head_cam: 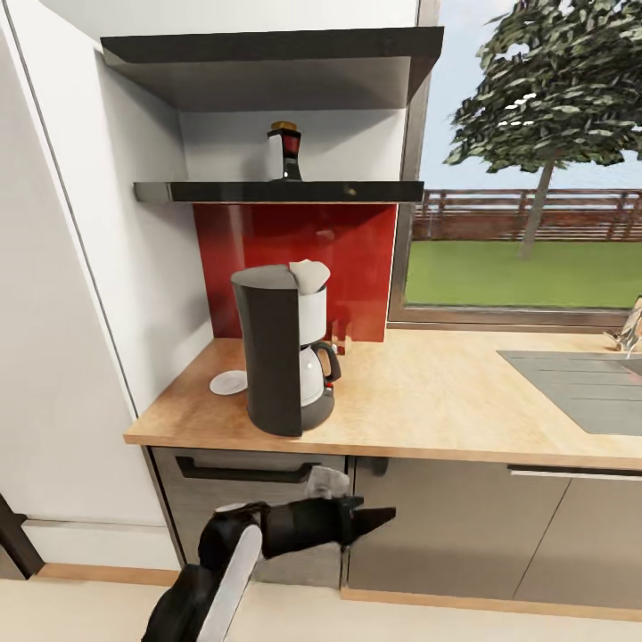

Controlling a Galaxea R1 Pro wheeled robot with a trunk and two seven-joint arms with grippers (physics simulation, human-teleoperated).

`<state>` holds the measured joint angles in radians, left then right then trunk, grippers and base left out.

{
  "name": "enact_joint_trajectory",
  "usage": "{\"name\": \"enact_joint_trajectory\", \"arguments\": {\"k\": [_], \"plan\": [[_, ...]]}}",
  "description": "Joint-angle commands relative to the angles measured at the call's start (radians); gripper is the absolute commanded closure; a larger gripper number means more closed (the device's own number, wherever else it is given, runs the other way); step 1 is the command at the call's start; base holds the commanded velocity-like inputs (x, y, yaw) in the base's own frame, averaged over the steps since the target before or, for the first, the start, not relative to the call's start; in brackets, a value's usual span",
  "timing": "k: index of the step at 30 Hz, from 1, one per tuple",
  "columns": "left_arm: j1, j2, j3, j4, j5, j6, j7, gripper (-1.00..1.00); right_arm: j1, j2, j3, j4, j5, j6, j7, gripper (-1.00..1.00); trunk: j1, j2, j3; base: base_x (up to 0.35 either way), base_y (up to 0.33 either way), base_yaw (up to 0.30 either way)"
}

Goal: Set up a coffee station on the kitchen countertop: keep the coffee maker on the countertop, move the bottle of coffee from the kitchen shelf to the counter next to the coffee maker, place a paper coffee filter on top of the coffee maker, put the saucer next to the coffee maker with the coffee cup on the saucer, and place the electric kettle next to the coffee maker.

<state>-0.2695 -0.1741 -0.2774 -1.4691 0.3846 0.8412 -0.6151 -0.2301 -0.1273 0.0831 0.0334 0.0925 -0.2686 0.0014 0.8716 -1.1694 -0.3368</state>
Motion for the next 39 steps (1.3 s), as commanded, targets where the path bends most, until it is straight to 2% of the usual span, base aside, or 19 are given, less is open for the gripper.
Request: {"name": "enact_joint_trajectory", "arguments": {"k": [1,3,6,7,8,11,12,13,17,20,23,25,26,28,29,30,32,35,39], "plan": [[-0.008,0.0,-0.002,-0.031,-0.005,0.028,-0.001,-1.0,-0.002,0.0,0.007,0.004,0.001,-0.006,0.0,-1.0,0.0,-0.001,-0.001,0.0,0.0,0.0],[-0.045,0.0,-0.005,-0.058,-0.004,0.061,-0.001,-1.0,-0.002,0.0,0.007,0.003,0.001,-0.006,0.0,-1.0,0.0,-0.001,-0.001,0.0,0.0,0.0],[-0.17,0.0,-0.008,-0.086,0.026,0.111,0.0,-1.0,-0.002,-0.001,0.007,0.003,0.001,-0.006,0.0,-1.0,0.0,-0.001,-0.001,0.0,0.0,0.0],[-0.282,0.0,-0.009,-0.094,0.093,0.131,0.002,-1.0,-0.002,-0.001,0.008,0.003,0.001,-0.006,0.0,-1.0,0.0,-0.001,-0.001,0.0,0.0,0.0],[-0.323,0.0,-0.009,-0.096,0.118,0.135,0.003,-1.0,-0.002,-0.001,0.008,0.003,0.001,-0.006,0.0,-1.0,0.0,-0.001,-0.001,0.0,0.0,0.0],[-0.556,0.0,-0.009,-0.092,0.193,0.148,0.006,-1.0,-0.002,0.0,0.008,0.003,0.002,-0.006,0.0,-1.0,0.0,-0.001,-0.001,0.0,0.0,0.0],[-0.603,0.0,-0.009,-0.086,0.2,0.149,0.006,-1.0,-0.002,0.0,0.008,0.003,0.002,-0.006,0.0,-1.0,0.0,-0.001,-0.001,0.0,0.0,0.0],[-0.7,0.0,-0.009,-0.068,0.212,0.152,0.007,-1.0,-0.002,0.0,0.009,0.003,0.002,-0.006,0.0,-1.0,0.0,-0.001,-0.001,0.0,0.0,0.0],[-0.889,0.0,-0.007,0.001,0.225,0.154,0.007,-1.0,-0.002,0.0,0.009,0.003,0.002,-0.006,0.0,-1.0,0.0,-0.001,-0.001,0.0,0.0,0.0],[-1.125,0.0,0.016,0.152,0.231,0.155,0.009,-1.0,-0.002,0.0,0.009,0.003,0.003,-0.006,0.0,-1.0,0.0,-0.001,-0.001,0.0,0.0,0.0],[-1.294,0.0,0.054,0.291,0.231,0.154,0.029,-1.0,-0.002,0.0,0.01,0.003,0.003,-0.006,0.0,-1.0,0.0,-0.001,-0.001,0.0,0.0,0.0],[-1.397,0.0,0.071,0.384,0.23,0.153,0.087,-1.0,-0.002,0.0,0.01,0.003,0.003,-0.006,0.0,-1.0,0.0,-0.001,-0.001,0.0,0.0,0.0],[-1.474,0.0,0.08,0.446,0.227,0.152,0.187,-1.0,-0.002,0.0,0.01,0.003,0.003,-0.006,0.001,-1.0,0.0,-0.001,-0.001,0.0,0.0,0.0],[-1.516,0.0,0.083,0.471,0.226,0.152,0.283,-1.0,-0.002,0.0,0.01,0.003,0.004,-0.005,0.001,-1.0,0.0,-0.001,-0.001,0.0,0.0,0.0],[-1.552,0.0,0.085,0.489,0.225,0.152,0.386,-1.0,-0.002,0.0,0.01,0.003,0.004,-0.005,0.001,-1.0,0.0,-0.001,-0.001,0.0,0.0,0.0],[-1.601,0.0,0.082,0.521,0.224,0.152,0.563,-1.0,-0.002,0.0,0.01,0.003,0.006,-0.005,0.002,-1.0,0.0,-0.001,-0.001,0.0,0.0,0.0],[-1.613,0.0,0.072,0.53,0.223,0.15,0.635,-1.0,-0.002,-0.001,0.01,0.003,0.006,-0.005,0.002,-1.0,0.0,-0.001,-0.001,0.0,0.0,0.0],[-1.625,0.0,0.013,0.539,0.222,0.149,0.784,-1.0,-0.002,-0.001,0.01,0.003,0.005,-0.005,0.002,-1.0,0.0,-0.001,-0.001,0.0,0.0,0.0],[-1.632,0.0,-0.112,0.546,0.222,0.147,1.022,-1.0,-0.002,-0.001,0.01,0.003,0.006,-0.006,0.002,-1.0,0.0,-0.001,-0.001,0.0,0.0,0.0]]}}
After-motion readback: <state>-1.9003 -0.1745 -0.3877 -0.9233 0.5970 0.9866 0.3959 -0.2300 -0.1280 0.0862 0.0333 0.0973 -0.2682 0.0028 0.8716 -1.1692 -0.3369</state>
